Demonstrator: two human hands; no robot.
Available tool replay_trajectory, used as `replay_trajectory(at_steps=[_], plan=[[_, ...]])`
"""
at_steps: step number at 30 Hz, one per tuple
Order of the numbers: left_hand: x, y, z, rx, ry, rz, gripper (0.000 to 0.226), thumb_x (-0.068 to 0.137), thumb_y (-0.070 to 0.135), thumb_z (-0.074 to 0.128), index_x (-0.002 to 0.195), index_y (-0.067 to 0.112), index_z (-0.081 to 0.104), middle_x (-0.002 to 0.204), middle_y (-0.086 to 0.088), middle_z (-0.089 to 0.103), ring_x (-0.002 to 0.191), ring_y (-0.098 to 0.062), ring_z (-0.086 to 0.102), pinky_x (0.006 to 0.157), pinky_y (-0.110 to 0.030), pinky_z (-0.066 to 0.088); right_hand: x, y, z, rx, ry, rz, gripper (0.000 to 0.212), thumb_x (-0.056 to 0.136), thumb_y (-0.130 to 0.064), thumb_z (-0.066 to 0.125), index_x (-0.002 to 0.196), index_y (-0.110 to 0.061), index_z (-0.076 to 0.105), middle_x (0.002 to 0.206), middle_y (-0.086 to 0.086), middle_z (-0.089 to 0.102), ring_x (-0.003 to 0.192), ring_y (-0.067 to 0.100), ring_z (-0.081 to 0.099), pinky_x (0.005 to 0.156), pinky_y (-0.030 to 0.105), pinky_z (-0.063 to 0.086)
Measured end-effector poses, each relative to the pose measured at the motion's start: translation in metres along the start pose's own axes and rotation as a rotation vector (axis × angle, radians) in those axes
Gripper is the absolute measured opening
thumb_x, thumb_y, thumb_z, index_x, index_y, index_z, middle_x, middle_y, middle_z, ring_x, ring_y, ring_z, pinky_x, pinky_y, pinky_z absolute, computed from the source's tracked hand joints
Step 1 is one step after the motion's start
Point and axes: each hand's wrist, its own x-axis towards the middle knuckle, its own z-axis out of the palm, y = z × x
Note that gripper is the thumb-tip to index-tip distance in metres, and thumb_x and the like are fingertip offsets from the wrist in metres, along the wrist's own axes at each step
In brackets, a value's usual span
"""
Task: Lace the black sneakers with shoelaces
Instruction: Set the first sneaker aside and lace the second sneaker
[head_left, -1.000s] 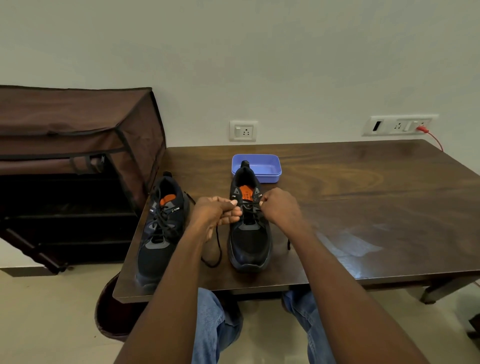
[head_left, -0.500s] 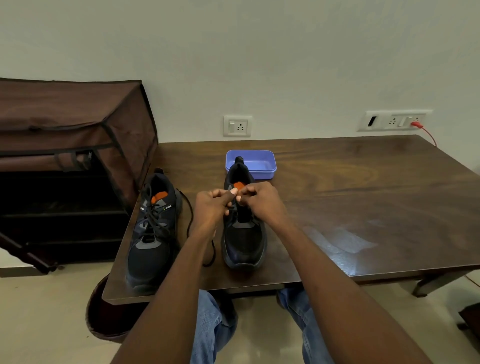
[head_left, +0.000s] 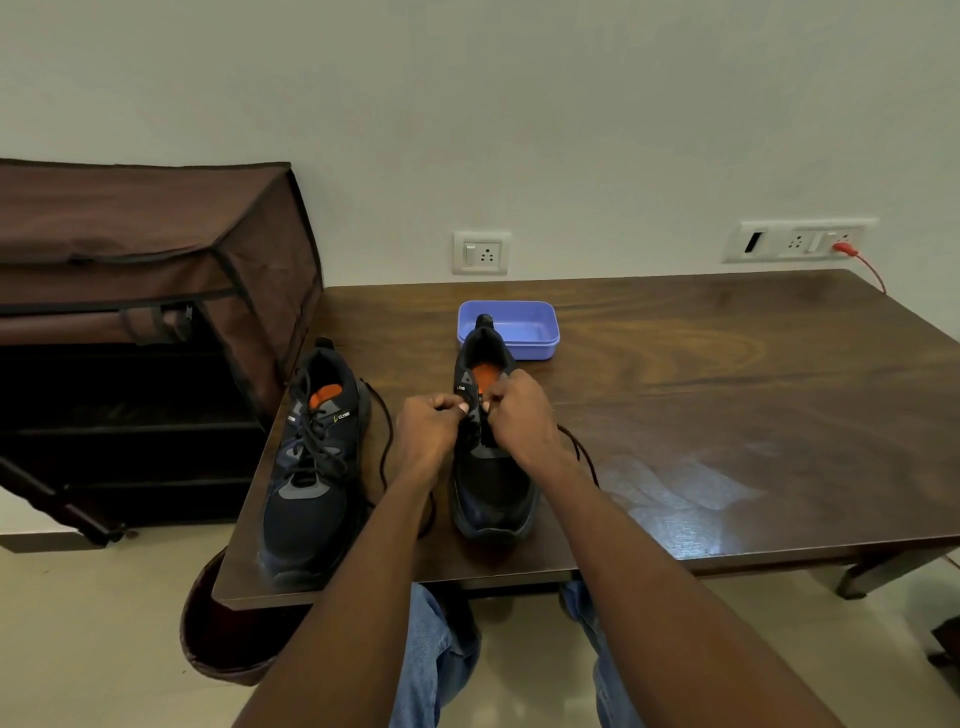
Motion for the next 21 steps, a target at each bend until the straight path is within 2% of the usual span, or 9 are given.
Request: replay_trajectory(at_steps=[3, 8, 10, 12, 14, 16, 19, 21], plan=[[0.002, -0.002, 0.000, -0.029, -0.004, 0.009, 0.019, 0.093, 0.010, 0.066, 0.081, 0.023, 0.073, 0.085, 0.002, 0.073, 0.075, -0.007, 0.066, 0.068, -0.022, 0.053, 0.003, 0.004, 0.004, 0.152, -0.025, 0.050, 0.020, 0.090, -0.001, 0.058, 0.078, -0.004, 0.074, 0.087, 0.008, 0.059, 0.077, 0.019, 0.053, 0.067, 0.032, 0.041], [0.005, -0.004, -0.001, -0.045, -0.024, -0.003, 0.013, 0.094, 0.007, 0.064, 0.090, 0.013, 0.076, 0.087, -0.003, 0.073, 0.081, -0.013, 0.068, 0.076, -0.028, 0.057, 0.002, 0.005, -0.002, 0.291, -0.115, 0.061, 0.032, 0.089, 0.001, 0.060, 0.062, -0.014, 0.067, 0.065, -0.006, 0.054, 0.062, 0.006, 0.047, 0.058, 0.020, 0.035], [0.005, -0.005, -0.001, -0.034, -0.033, 0.003, 0.015, 0.094, 0.007, 0.063, 0.089, 0.014, 0.075, 0.086, -0.002, 0.073, 0.080, -0.012, 0.068, 0.075, -0.028, 0.057, 0.003, 0.007, -0.009, 0.383, -0.180, 0.085, 0.022, 0.089, 0.002, 0.062, 0.071, -0.006, 0.072, 0.067, -0.004, 0.059, 0.064, 0.006, 0.049, 0.059, 0.017, 0.039], [0.005, -0.004, -0.002, -0.027, -0.052, 0.008, 0.020, 0.094, 0.006, 0.063, 0.083, 0.019, 0.073, 0.086, -0.001, 0.073, 0.080, -0.013, 0.069, 0.076, -0.029, 0.058, 0.003, 0.008, -0.011, 0.400, -0.212, 0.077, 0.013, 0.090, 0.002, 0.063, 0.086, 0.000, 0.075, 0.075, 0.000, 0.063, 0.070, 0.007, 0.053, 0.066, 0.019, 0.041], [0.006, -0.005, -0.002, -0.016, -0.055, 0.009, 0.022, 0.093, 0.006, 0.065, 0.080, 0.022, 0.073, 0.085, -0.001, 0.073, 0.081, -0.014, 0.069, 0.077, -0.030, 0.058, 0.002, 0.006, -0.009, 0.370, -0.160, 0.084, 0.012, 0.092, -0.001, 0.064, 0.092, -0.002, 0.076, 0.073, -0.007, 0.058, 0.067, 0.002, 0.050, 0.062, 0.014, 0.039], [0.006, -0.005, -0.003, -0.017, -0.059, 0.003, 0.018, 0.092, 0.005, 0.065, 0.086, 0.018, 0.076, 0.085, -0.001, 0.074, 0.081, -0.014, 0.069, 0.074, -0.027, 0.058, 0.003, 0.006, -0.003, 0.346, -0.091, 0.099, 0.013, 0.092, -0.004, 0.064, 0.093, -0.005, 0.077, 0.070, -0.013, 0.051, 0.064, 0.001, 0.048, 0.057, 0.009, 0.036], [0.004, -0.002, -0.007, -0.022, -0.065, 0.016, 0.022, 0.092, 0.002, 0.064, 0.083, 0.019, 0.075, 0.078, 0.004, 0.071, 0.075, -0.009, 0.067, 0.062, -0.015, 0.052, 0.004, 0.005, 0.004, 0.297, -0.049, 0.090, 0.011, 0.091, -0.011, 0.067, 0.084, -0.014, 0.075, 0.072, -0.005, 0.056, 0.064, 0.006, 0.050, 0.064, 0.021, 0.039], [0.001, 0.000, -0.007, -0.027, -0.057, 0.039, 0.027, 0.093, 0.002, 0.063, 0.078, 0.024, 0.071, 0.078, 0.007, 0.070, 0.072, -0.004, 0.066, 0.057, -0.011, 0.049, 0.006, 0.006, 0.007, 0.206, -0.003, 0.065, 0.019, 0.092, -0.015, 0.066, 0.073, -0.019, 0.066, 0.088, 0.005, 0.056, 0.073, 0.014, 0.054, 0.068, 0.030, 0.043]])
